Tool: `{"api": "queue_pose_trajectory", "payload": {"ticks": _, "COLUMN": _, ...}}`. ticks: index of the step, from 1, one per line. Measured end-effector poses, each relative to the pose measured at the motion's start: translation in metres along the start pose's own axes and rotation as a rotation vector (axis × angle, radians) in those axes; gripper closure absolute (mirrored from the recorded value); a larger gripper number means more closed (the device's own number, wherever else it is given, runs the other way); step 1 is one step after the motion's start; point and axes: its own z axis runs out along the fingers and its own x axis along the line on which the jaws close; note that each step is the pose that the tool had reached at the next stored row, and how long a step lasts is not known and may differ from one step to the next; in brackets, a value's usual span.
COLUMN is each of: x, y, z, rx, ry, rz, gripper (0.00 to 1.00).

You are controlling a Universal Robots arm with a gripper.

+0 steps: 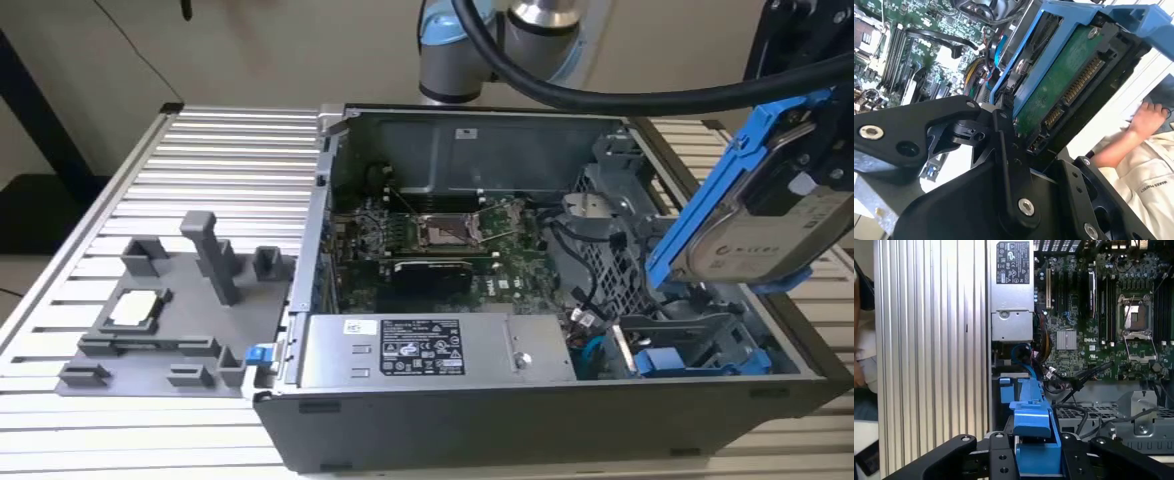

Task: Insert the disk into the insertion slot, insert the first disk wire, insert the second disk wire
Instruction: 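Insert the disk into the insertion slot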

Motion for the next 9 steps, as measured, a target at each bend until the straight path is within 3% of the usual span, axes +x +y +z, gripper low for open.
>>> {"api": "queue_pose_trajectory", "payload": {"ticks": 4, "x": 0.0001, "y": -0.0010, "z": 0.0057, "rx": -0.0006, "ry": -0.0002, "rz": 0.000, "gripper": 0.67}}
{"api": "queue_pose_trajectory", "payload": {"ticks": 9, "x": 0.0006, "y": -0.0041, "z": 0.0122, "rx": -0.0113, "ry": 0.0000, "rz": -0.001, "gripper": 0.67}}
